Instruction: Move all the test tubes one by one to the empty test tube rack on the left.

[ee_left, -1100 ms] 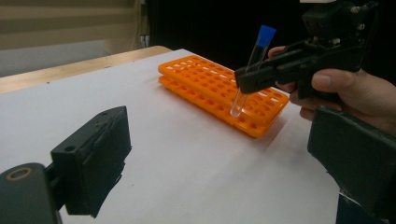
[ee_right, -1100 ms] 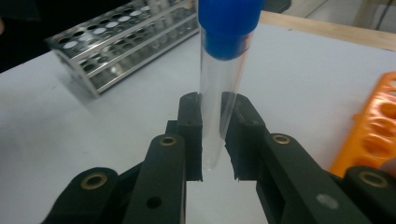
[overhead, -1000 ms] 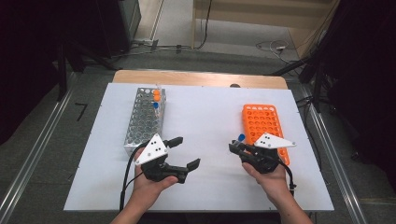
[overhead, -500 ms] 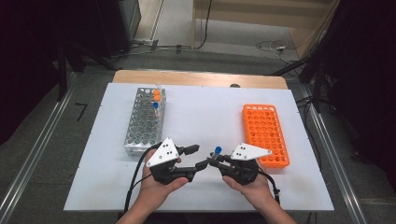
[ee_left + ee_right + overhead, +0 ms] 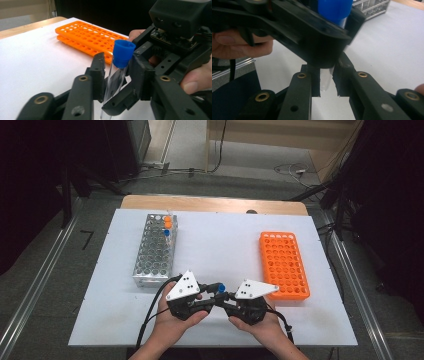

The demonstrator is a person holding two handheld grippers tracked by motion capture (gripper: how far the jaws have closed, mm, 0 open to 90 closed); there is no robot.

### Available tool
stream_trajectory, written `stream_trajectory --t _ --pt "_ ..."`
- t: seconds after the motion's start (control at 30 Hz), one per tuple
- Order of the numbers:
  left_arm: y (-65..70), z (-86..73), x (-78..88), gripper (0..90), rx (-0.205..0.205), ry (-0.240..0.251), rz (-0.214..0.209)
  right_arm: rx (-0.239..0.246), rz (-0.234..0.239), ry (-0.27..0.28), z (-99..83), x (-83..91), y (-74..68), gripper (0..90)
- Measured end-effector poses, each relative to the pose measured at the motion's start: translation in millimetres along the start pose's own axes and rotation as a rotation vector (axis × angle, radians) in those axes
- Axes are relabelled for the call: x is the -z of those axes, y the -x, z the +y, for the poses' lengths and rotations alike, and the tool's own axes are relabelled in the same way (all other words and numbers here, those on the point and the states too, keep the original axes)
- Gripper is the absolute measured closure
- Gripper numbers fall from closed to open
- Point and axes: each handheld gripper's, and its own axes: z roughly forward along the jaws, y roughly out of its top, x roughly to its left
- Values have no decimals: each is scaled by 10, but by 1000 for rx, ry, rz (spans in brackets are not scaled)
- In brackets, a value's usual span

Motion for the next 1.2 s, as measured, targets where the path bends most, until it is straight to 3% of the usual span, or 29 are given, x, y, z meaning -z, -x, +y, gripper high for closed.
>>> stream_trajectory --t 0.2,0.47,0.6,0.7,0.87,0.97,1.2 --pt "6 0 7 764 -16 6 25 -2 11 -2 -1 -9 -10 749" --pt "2 8 23 771 -17 15 35 8 6 10 -1 -2 -1 740" --pt "-27 24 62 771 -11 34 51 10 55 52 -13 18 14 520" --pt "-67 33 105 771 1 42 61 14 54 52 -6 28 25 275" --pt "-150 41 187 772 7 49 93 -1 64 55 -14 94 81 27" --pt "-229 60 254 772 14 61 117 -16 67 68 -50 189 162 0" --pt "-477 163 423 772 28 101 193 -57 -17 77 -230 490 408 0"
